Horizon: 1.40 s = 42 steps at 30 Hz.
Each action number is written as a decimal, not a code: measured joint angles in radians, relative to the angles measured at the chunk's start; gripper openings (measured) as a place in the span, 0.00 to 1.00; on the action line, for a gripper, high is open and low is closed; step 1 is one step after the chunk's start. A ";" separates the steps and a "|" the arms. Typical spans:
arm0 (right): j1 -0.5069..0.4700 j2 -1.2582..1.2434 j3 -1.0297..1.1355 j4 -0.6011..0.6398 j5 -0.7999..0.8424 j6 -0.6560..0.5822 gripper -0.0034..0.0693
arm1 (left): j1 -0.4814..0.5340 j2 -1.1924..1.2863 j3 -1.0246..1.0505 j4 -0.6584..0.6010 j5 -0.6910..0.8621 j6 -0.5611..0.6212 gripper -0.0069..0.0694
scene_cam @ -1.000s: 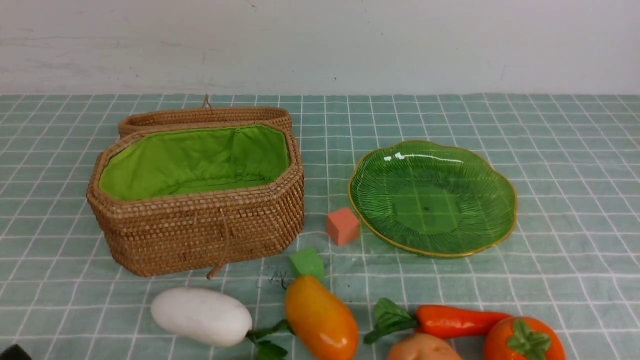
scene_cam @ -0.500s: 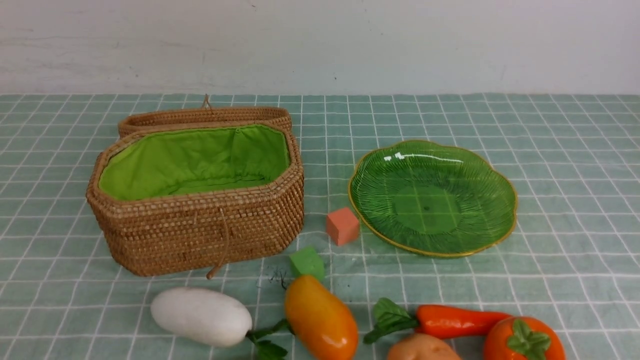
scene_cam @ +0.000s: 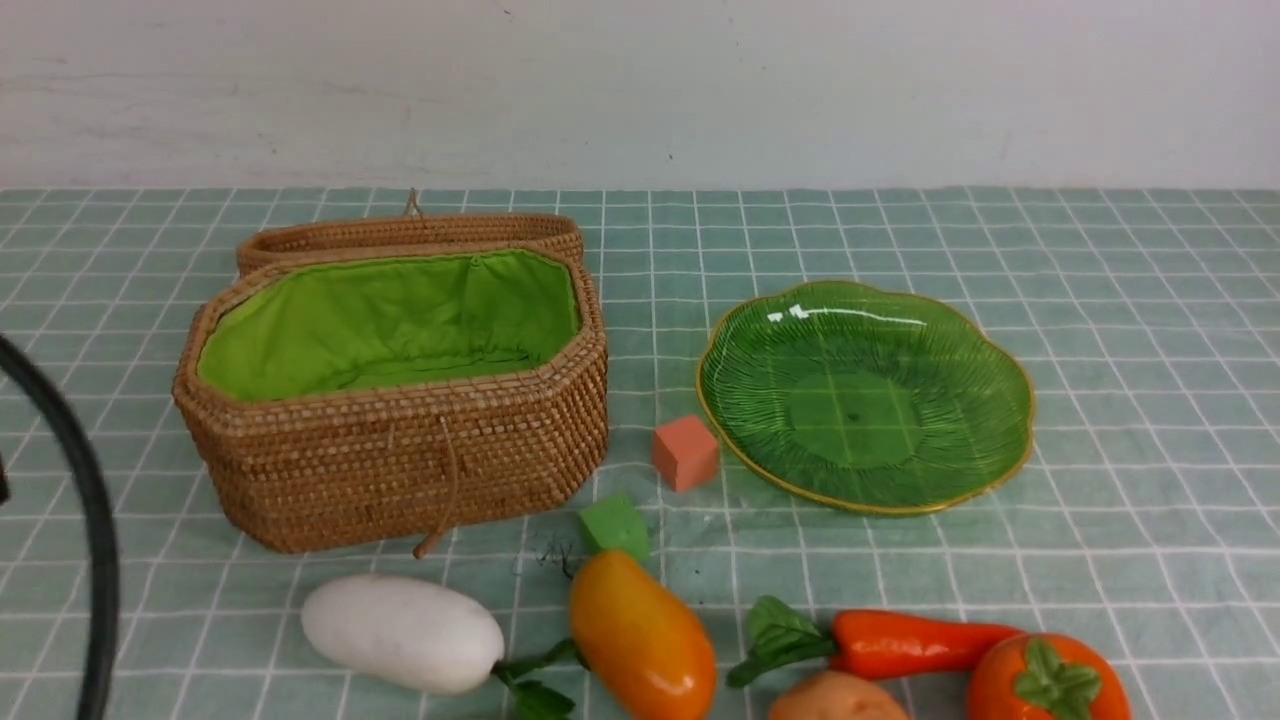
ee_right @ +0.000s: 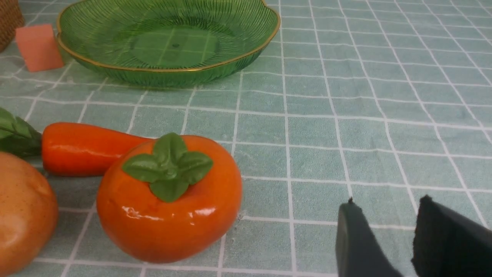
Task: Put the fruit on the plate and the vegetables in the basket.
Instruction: Grab a lemon with your left arm and place it on the plate on the right
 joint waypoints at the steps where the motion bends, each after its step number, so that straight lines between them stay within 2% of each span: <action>1: 0.000 0.000 0.000 0.000 0.000 0.000 0.38 | -0.009 0.004 0.000 0.000 -0.001 -0.001 0.40; 4: 0.000 0.000 0.000 0.000 0.000 0.000 0.38 | -0.109 0.089 -0.001 0.002 0.007 0.025 0.40; 9: 0.000 0.000 0.000 0.000 0.000 0.000 0.38 | -0.197 0.211 -0.001 0.003 0.056 0.041 0.43; 13: 0.000 0.000 0.000 0.000 0.001 0.000 0.38 | -0.305 0.359 -0.001 -0.014 0.106 0.120 0.58; 18: 0.000 0.000 0.000 0.000 0.001 0.000 0.38 | -0.453 0.469 -0.001 -0.015 0.084 0.196 0.90; 21: 0.000 0.000 0.000 0.000 0.001 0.000 0.38 | -0.521 0.535 -0.003 0.013 0.018 0.206 0.96; 27: 0.000 0.000 0.000 0.000 0.001 0.000 0.38 | -0.553 0.701 -0.006 0.115 -0.035 0.208 0.97; 34: 0.000 0.000 0.000 0.000 0.001 0.000 0.38 | -0.553 0.893 -0.010 0.133 -0.059 0.213 0.93; 38: 0.000 0.000 0.000 0.000 0.001 0.000 0.38 | -0.553 0.918 -0.021 0.140 -0.058 0.213 0.86; 42: 0.000 0.000 0.000 0.000 0.001 0.000 0.38 | -0.553 0.903 -0.021 0.158 -0.035 0.215 0.86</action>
